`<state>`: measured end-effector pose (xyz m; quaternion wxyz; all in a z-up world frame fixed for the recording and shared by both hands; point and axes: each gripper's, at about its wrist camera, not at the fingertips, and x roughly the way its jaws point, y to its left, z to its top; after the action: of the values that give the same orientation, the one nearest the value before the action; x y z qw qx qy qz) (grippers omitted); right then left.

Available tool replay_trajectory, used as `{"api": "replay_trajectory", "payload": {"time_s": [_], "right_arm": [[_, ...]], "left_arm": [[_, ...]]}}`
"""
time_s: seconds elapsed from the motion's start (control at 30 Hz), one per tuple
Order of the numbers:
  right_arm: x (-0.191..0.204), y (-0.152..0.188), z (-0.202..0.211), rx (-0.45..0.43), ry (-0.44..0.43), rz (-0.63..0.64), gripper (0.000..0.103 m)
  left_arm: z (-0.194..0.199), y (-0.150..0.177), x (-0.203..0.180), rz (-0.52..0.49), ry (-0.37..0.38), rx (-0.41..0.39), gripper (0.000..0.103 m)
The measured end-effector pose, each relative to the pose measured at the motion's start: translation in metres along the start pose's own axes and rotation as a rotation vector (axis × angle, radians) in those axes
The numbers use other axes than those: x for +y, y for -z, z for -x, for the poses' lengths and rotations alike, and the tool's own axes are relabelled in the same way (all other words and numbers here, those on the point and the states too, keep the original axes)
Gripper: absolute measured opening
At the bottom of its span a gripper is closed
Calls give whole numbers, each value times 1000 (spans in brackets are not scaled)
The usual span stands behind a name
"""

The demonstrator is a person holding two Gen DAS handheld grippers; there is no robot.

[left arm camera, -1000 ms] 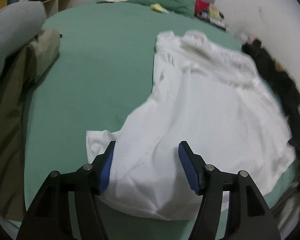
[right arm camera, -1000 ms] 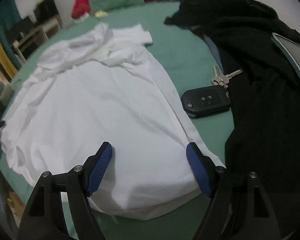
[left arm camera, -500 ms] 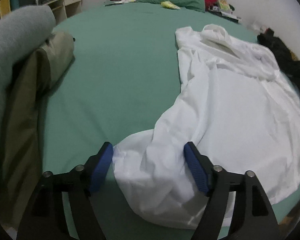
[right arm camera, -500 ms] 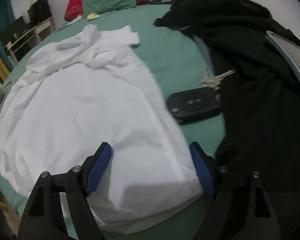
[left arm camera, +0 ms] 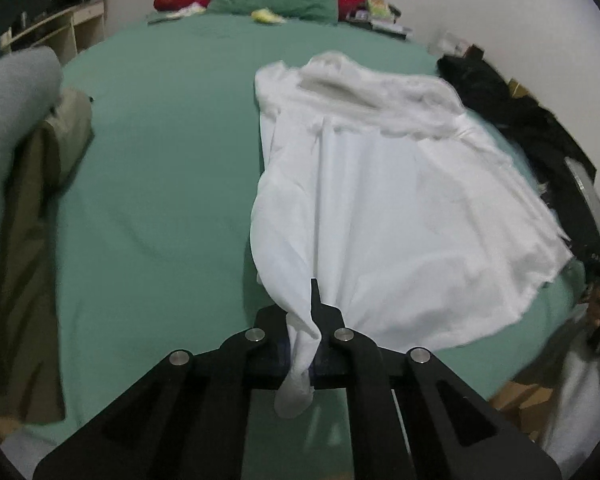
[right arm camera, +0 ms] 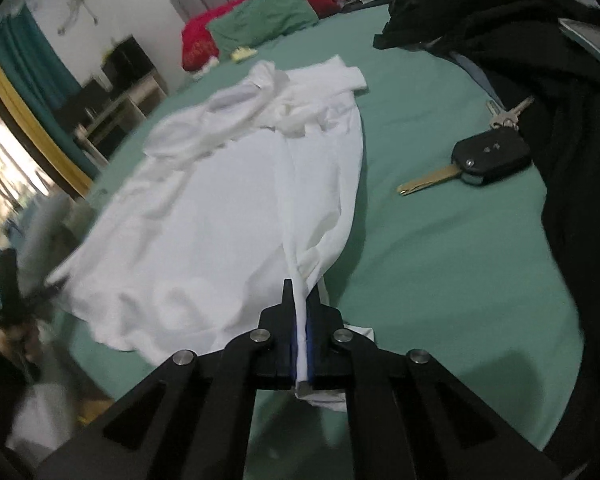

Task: Fold large clothes

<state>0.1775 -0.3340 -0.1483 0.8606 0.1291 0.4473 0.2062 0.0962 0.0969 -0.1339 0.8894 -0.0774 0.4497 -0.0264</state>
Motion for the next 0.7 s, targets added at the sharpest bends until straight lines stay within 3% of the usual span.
{"api": "replay_trajectory", "payload": {"time_s": [0.3, 0.43, 0.7], "right_arm": [[23, 17, 75, -202, -45, -50, 3], [27, 23, 110, -282, -63, -81, 3], [34, 30, 158, -346, -43, -80, 3]], "left_arm": [[89, 9, 17, 135, 42, -126, 6], [117, 11, 20, 164, 65, -147, 6], [158, 19, 27, 220, 72, -158, 6]]}}
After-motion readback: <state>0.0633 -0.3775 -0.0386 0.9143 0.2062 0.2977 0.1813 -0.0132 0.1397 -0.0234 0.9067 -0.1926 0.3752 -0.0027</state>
